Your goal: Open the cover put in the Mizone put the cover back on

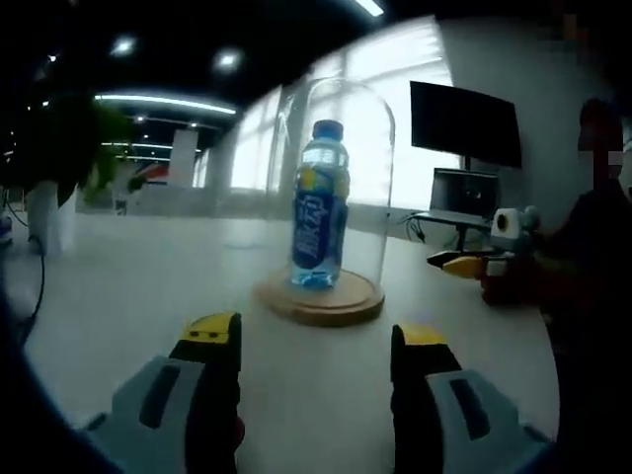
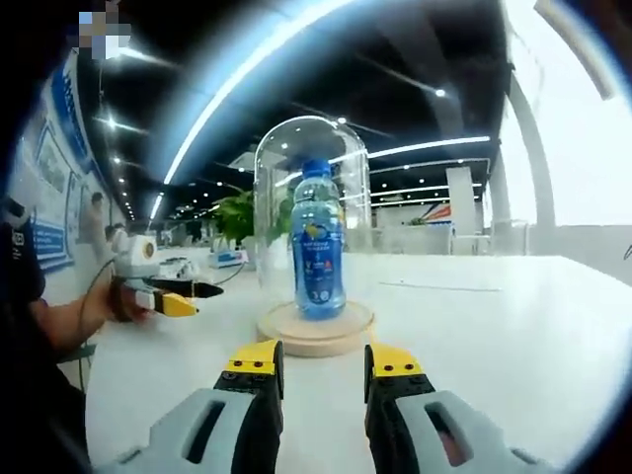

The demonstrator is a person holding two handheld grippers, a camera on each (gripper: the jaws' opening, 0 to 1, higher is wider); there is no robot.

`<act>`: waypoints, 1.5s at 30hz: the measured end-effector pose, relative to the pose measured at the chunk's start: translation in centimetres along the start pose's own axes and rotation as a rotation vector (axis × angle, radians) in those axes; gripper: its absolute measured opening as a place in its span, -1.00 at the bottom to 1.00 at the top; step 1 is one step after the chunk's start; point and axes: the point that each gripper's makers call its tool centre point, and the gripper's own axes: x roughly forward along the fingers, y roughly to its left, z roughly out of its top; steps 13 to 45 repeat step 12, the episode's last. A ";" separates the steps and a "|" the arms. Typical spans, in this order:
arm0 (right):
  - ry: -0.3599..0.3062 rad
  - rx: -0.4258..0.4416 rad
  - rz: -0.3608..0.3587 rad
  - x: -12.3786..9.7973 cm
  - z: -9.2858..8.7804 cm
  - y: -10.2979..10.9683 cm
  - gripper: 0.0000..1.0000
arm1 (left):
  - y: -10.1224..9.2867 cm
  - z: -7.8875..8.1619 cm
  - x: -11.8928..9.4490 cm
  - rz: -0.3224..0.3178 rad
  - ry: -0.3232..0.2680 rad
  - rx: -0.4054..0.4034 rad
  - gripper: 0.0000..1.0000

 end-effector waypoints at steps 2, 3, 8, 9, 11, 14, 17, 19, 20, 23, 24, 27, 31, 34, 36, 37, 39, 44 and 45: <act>0.001 -0.002 -0.001 0.0 0.0 0.0 -0.48 | 0.0 0.0 0.0 -0.001 0.002 0.001 0.04; 0.002 -0.003 -0.001 0.0 0.0 0.0 -0.48 | 0.0 0.0 0.0 -0.002 0.002 0.002 0.04; 0.005 -0.003 0.002 0.0 -0.1 0.0 -0.48 | 0.0 -0.1 0.0 -0.002 0.003 0.000 0.03; 0.007 -0.003 0.005 0.1 -0.2 0.1 -0.48 | 0.1 -0.1 0.1 -0.001 0.006 0.002 0.03; 0.011 -0.008 0.005 0.1 -0.3 0.0 -0.48 | 0.0 -0.2 0.1 -0.002 0.009 0.003 0.03; 0.012 -0.010 0.005 0.1 -0.3 0.1 -0.48 | 0.0 -0.2 0.1 -0.003 0.009 0.002 0.03; 0.012 -0.010 0.005 0.1 -0.3 0.1 -0.48 | 0.0 -0.2 0.1 -0.003 0.009 0.002 0.03; 0.012 -0.010 0.005 0.1 -0.3 0.1 -0.48 | 0.0 -0.2 0.1 -0.003 0.009 0.002 0.03; 0.012 -0.010 0.005 0.1 -0.3 0.1 -0.48 | 0.0 -0.2 0.1 -0.003 0.009 0.002 0.03; 0.012 -0.010 0.005 0.1 -0.3 0.1 -0.48 | 0.0 -0.2 0.1 -0.003 0.009 0.002 0.03; 0.012 -0.010 0.005 0.1 -0.3 0.1 -0.48 | 0.0 -0.2 0.1 -0.003 0.009 0.002 0.03; 0.012 -0.010 0.005 0.1 -0.3 0.1 -0.48 | 0.0 -0.2 0.1 -0.003 0.009 0.002 0.03; 0.012 -0.010 0.005 0.1 -0.3 0.1 -0.48 | 0.0 -0.2 0.1 -0.003 0.009 0.002 0.03; 0.012 -0.010 0.005 0.1 -0.3 0.1 -0.48 | 0.0 -0.2 0.1 -0.003 0.009 0.002 0.03; 0.012 -0.010 0.005 0.1 -0.3 0.1 -0.48 | 0.0 -0.2 0.1 -0.003 0.009 0.002 0.03; 0.012 -0.010 0.005 0.1 -0.3 0.1 -0.48 | 0.0 -0.2 0.1 -0.003 0.009 0.002 0.03; 0.012 -0.010 0.005 0.1 -0.3 0.1 -0.48 | 0.0 -0.2 0.1 -0.003 0.009 0.002 0.03; 0.012 -0.010 0.005 0.1 -0.3 0.1 -0.48 | 0.0 -0.2 0.1 -0.003 0.009 0.002 0.03; 0.012 -0.010 0.005 0.1 -0.3 0.1 -0.48 | 0.0 -0.2 0.1 -0.003 0.009 0.002 0.03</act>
